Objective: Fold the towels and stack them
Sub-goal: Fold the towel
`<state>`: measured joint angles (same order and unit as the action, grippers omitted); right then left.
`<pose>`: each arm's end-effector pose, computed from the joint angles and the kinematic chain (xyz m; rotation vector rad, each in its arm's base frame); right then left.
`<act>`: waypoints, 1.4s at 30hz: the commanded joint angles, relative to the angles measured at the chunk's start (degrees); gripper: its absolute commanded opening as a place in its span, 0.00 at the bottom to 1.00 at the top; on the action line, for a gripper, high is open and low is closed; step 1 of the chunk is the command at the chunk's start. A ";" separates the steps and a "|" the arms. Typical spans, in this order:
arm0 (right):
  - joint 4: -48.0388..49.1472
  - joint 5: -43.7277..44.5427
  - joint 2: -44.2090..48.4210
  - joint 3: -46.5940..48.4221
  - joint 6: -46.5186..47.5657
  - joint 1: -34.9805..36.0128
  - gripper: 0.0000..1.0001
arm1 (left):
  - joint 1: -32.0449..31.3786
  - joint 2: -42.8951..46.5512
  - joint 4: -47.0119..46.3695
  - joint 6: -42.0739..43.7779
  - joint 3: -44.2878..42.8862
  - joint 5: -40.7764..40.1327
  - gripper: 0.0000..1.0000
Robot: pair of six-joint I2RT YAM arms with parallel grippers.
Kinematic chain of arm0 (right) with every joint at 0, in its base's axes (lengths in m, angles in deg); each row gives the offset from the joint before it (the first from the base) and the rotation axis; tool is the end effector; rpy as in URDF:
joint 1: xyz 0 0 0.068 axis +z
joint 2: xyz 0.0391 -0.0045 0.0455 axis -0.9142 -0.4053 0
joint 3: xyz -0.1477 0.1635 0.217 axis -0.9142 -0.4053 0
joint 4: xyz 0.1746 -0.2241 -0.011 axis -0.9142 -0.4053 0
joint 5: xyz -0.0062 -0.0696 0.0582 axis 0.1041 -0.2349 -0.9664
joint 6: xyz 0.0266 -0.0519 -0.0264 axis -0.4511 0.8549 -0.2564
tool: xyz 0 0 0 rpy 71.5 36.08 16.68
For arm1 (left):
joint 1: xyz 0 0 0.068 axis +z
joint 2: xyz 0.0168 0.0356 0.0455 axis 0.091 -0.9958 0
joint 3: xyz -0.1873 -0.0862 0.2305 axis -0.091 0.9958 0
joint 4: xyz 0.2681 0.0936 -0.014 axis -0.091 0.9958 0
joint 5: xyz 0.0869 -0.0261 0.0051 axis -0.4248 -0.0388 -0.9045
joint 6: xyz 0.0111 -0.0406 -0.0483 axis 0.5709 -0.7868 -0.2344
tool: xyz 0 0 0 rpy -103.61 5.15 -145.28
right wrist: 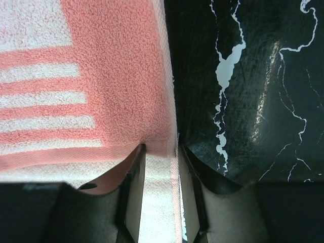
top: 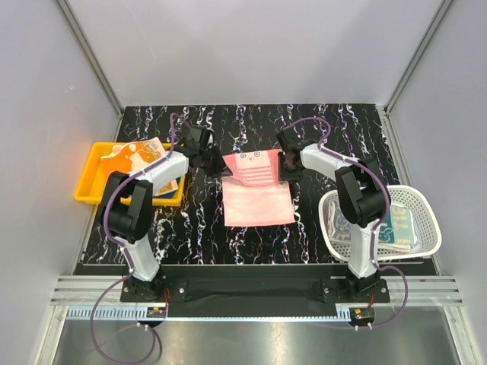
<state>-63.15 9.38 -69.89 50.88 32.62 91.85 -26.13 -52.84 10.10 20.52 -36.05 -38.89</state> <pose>0.4132 0.1941 0.1707 -0.0905 2.7364 0.0949 0.3873 -0.1641 0.2190 -0.3565 2.5983 -0.8214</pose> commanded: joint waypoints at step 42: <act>-0.61 5.56 -0.18 4.69 0.19 -0.27 0.23 | 0.25 0.92 1.57 2.77 -3.75 0.59 0.00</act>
<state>-63.04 13.82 -70.13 53.46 32.65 91.80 -26.11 -52.84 12.70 22.48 -37.90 -38.91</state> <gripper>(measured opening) 0.239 0.026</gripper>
